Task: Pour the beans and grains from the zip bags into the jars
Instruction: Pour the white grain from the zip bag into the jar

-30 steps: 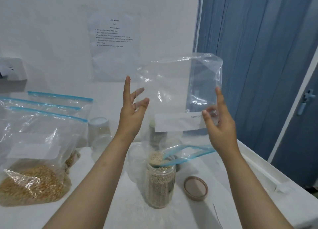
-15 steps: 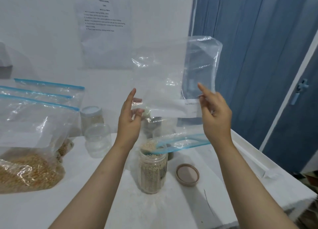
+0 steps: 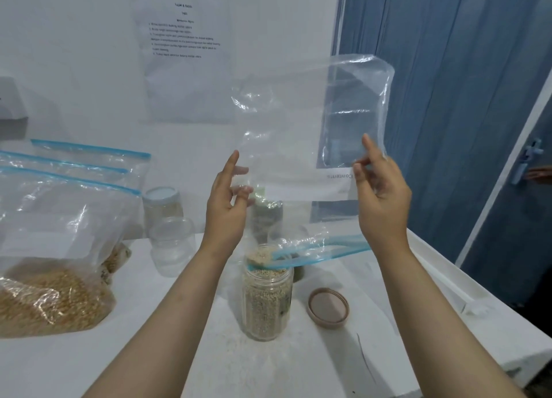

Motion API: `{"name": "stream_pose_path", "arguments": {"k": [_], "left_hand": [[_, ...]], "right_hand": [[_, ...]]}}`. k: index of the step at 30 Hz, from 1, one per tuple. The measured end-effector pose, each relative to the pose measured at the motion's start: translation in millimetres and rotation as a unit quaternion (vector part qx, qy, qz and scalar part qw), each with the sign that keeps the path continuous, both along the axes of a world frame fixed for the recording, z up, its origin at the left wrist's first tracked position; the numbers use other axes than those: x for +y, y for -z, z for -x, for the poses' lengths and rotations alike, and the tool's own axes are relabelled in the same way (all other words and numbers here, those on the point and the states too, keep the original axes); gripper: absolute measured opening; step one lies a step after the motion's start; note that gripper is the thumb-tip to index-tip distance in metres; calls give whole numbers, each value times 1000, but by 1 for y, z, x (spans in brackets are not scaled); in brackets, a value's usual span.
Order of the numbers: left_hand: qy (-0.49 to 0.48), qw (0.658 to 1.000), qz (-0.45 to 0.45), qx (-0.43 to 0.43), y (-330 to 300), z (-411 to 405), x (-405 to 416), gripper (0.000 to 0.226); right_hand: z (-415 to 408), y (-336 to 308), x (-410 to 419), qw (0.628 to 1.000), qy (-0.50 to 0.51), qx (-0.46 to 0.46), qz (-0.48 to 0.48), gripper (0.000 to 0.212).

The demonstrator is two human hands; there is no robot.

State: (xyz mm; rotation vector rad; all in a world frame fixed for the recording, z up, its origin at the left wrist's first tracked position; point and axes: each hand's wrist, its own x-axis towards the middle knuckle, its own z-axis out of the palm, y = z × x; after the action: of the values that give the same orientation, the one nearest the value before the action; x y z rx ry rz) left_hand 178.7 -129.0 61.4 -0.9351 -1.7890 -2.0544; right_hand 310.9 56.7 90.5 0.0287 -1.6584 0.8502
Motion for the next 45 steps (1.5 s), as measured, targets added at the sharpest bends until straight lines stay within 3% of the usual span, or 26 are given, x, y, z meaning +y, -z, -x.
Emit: {"name": "stream_pose_path", "arguments": {"k": [45], "left_hand": [[-8, 1000, 0, 7, -4, -4, 1, 58]], "right_hand": [[-1, -6, 0, 999, 21, 40, -28, 46]]}}
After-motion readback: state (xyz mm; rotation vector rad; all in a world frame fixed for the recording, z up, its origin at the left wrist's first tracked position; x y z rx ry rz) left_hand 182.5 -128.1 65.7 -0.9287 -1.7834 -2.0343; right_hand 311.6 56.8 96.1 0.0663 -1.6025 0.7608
